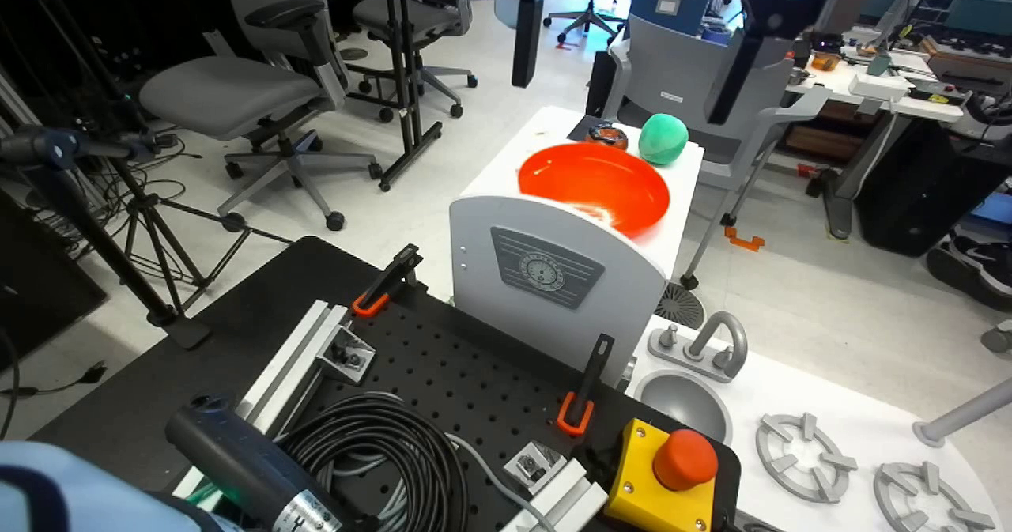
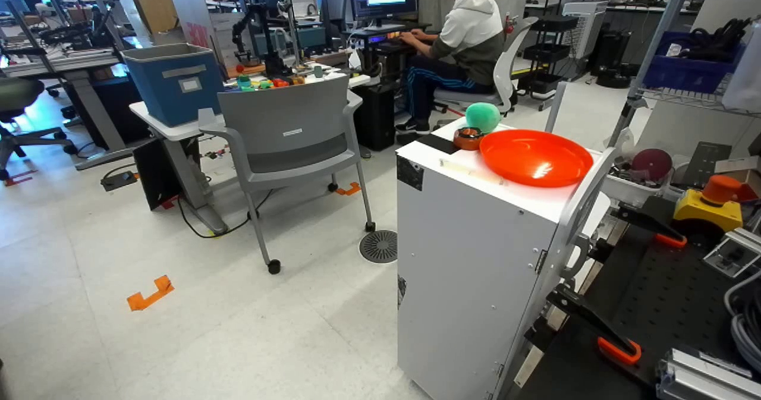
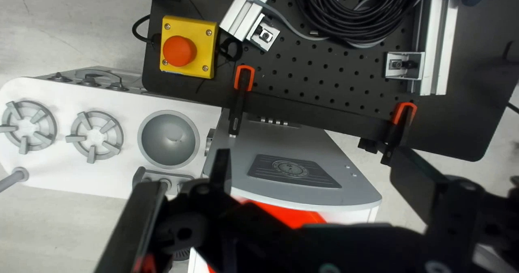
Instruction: Pick up the pee plush toy and put it on the orange plate
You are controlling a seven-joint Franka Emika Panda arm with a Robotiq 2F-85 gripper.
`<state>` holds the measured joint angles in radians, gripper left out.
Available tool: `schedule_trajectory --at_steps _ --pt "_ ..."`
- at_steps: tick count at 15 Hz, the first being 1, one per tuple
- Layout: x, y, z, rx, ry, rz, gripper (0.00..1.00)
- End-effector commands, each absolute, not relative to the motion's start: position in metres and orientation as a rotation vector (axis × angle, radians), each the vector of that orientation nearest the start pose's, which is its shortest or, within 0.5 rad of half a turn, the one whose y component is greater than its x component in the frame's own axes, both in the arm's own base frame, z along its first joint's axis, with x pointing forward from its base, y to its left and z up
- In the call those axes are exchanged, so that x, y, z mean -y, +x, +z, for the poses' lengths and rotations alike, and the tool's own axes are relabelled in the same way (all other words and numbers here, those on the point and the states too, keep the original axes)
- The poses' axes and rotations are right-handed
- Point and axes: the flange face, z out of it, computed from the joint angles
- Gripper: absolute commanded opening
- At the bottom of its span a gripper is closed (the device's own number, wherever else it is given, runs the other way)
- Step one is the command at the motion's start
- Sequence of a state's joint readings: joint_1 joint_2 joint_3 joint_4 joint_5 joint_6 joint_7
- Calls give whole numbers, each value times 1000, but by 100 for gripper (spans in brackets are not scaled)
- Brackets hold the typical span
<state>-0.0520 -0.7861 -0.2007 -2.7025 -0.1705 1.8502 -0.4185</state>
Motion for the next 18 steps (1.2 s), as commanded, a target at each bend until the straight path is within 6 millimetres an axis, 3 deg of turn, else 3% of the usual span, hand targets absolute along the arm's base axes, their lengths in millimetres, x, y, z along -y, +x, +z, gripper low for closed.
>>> schedule_trajectory --at_steps 1,11,18 --pt "99 311 457 503 -3064 225 100" --pt "113 358 477 492 -3031 381 100" --pt "118 383 484 415 -2974 372 100"
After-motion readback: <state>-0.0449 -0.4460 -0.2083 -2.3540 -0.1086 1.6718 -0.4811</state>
